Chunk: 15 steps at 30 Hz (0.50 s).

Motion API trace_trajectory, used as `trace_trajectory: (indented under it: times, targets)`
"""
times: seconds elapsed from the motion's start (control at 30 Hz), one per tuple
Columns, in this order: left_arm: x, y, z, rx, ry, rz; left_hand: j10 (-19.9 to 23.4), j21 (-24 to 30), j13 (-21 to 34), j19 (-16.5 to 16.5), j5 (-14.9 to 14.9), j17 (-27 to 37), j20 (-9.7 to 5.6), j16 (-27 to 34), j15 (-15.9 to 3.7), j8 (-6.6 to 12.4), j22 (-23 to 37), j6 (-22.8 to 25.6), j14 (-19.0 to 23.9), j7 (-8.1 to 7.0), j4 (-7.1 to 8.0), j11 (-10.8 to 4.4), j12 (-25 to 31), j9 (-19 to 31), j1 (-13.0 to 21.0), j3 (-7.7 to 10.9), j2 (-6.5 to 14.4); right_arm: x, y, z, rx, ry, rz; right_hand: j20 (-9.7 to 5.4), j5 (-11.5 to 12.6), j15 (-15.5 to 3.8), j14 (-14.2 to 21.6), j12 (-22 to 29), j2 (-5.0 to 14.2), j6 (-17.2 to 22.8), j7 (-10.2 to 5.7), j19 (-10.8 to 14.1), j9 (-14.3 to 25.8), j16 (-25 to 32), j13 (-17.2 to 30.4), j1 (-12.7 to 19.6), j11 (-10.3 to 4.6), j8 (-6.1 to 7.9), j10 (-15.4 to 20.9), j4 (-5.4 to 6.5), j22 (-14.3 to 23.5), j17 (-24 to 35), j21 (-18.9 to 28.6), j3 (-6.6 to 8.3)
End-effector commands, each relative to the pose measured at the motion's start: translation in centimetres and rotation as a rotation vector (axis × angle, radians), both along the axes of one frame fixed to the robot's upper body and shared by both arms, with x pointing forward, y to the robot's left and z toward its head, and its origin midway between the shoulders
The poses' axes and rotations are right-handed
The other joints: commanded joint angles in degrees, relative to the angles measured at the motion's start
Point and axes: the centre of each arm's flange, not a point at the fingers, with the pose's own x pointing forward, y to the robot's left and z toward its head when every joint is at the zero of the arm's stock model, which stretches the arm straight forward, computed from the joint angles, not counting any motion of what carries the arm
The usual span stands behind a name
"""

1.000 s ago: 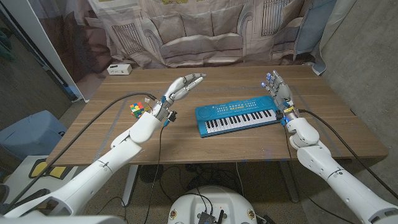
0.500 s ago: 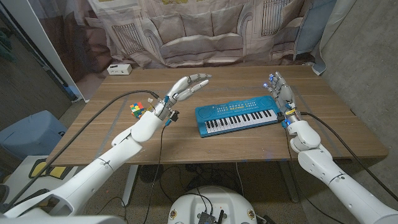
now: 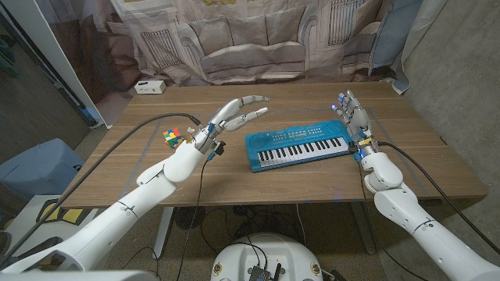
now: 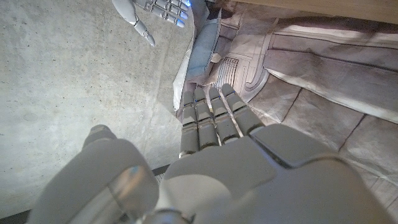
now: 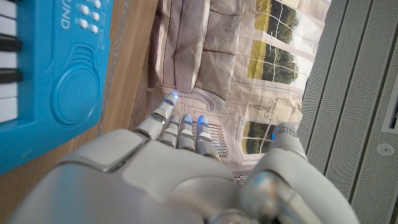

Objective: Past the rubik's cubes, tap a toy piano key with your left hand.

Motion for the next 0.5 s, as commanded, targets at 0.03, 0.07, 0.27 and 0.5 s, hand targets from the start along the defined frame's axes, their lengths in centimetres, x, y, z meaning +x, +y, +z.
trace_trajectory:
  times: [0.03, 0.07, 0.27, 0.5]
  targets:
    - [-1.2, -0.5, 0.2, 0.043, -0.097, 0.052, 1.71, -0.11, 0.15, 1.22, 0.14, 0.32, -0.21, 0.49, 0.06, 0.3, 0.14, 1.46, 1.43, -0.05, -0.21, 0.43, 0.65, 0.2, 0.71, -0.06, 0.07, -0.2, 0.1, -0.1, 0.004, -0.007, -0.001, 0.19, 0.09, 0.16, 0.54, -0.21, -0.13, 0.66, -0.18, 0.38, 0.13, 0.25, 0.26, 0.19, -0.06, 0.28, 0.69, -0.08, 0.22, 0.15, -0.07, -0.27]
    - [-1.5, -0.6, 0.3, 0.06, -0.111, 0.065, 1.73, -0.12, 0.15, 1.27, 0.15, 0.32, -0.17, 0.54, 0.05, 0.29, 0.14, 1.51, 1.64, -0.08, -0.22, 0.41, 0.63, 0.2, 0.73, -0.06, 0.09, -0.2, 0.0, -0.1, 0.002, -0.01, -0.002, 0.19, 0.09, 0.16, 0.56, -0.2, -0.13, 0.68, -0.21, 0.4, 0.13, 0.25, 0.26, 0.2, -0.07, 0.28, 0.76, -0.08, 0.22, 0.15, -0.07, -0.28]
    - [-2.1, -1.5, 0.8, 0.156, -0.13, 0.12, 0.96, -0.44, 0.19, 1.01, 0.17, 0.34, 0.34, 0.27, 0.16, 0.03, 0.15, 1.49, 1.5, -0.03, -0.25, 0.39, 0.13, 0.22, 0.82, -0.06, 0.24, -0.5, -0.2, -0.1, 0.005, -0.017, -0.006, 0.24, 0.09, 0.15, 0.64, -0.22, -0.1, 0.88, -0.47, 0.45, 0.13, 0.23, 0.26, 0.22, -0.03, 0.31, 0.93, -0.09, 0.22, 0.15, -0.08, -0.31]
    - [-3.0, -2.2, 1.4, 0.227, -0.181, 0.191, -0.21, -0.91, 0.27, 0.52, 0.21, 0.41, 0.84, -0.46, 0.69, -0.51, 0.18, 0.98, 0.2, -0.26, -0.18, -0.07, -0.59, 0.25, 0.79, -0.09, 0.56, -0.8, -0.4, -0.3, 0.014, -0.019, -0.011, 0.14, 0.09, -0.09, 0.83, -0.19, -0.07, 1.17, -0.62, 0.52, 0.13, 0.24, 0.26, 0.26, -0.27, 0.36, 1.28, -0.11, 0.22, 0.15, -0.09, -0.34]
